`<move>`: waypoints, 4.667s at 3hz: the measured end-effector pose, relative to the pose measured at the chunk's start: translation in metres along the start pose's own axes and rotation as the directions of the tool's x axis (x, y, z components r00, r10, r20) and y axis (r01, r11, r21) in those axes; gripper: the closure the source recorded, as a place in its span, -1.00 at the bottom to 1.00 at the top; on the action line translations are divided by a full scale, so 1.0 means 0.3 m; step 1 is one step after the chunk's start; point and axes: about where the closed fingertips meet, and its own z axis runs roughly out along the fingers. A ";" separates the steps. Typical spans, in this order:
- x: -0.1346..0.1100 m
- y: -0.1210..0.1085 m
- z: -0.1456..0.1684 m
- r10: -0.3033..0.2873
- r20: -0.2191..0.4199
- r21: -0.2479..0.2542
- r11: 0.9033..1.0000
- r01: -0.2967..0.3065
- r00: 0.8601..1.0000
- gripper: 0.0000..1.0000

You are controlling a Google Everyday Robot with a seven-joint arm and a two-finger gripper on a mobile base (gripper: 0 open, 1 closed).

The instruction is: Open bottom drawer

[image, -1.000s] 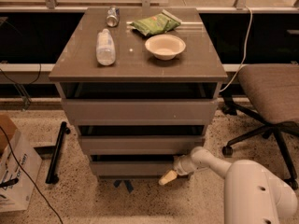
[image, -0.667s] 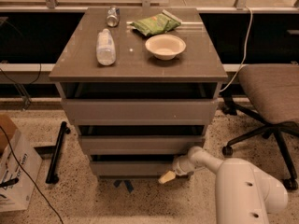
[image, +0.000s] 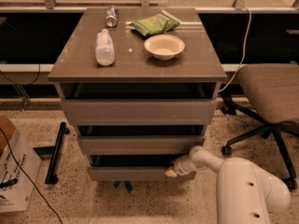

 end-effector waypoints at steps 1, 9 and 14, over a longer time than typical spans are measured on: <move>-0.002 0.001 -0.003 0.000 0.000 0.000 1.000 0.000 1.000 0.28; 0.238 0.237 -0.025 -0.237 -0.282 -0.208 0.961 0.182 0.930 0.41; 0.389 0.534 -0.005 0.049 -0.319 -0.316 0.936 -0.155 0.947 -1.00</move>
Offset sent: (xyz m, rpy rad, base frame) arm -0.1656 -0.0113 -0.0497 -0.2507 0.5336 0.1073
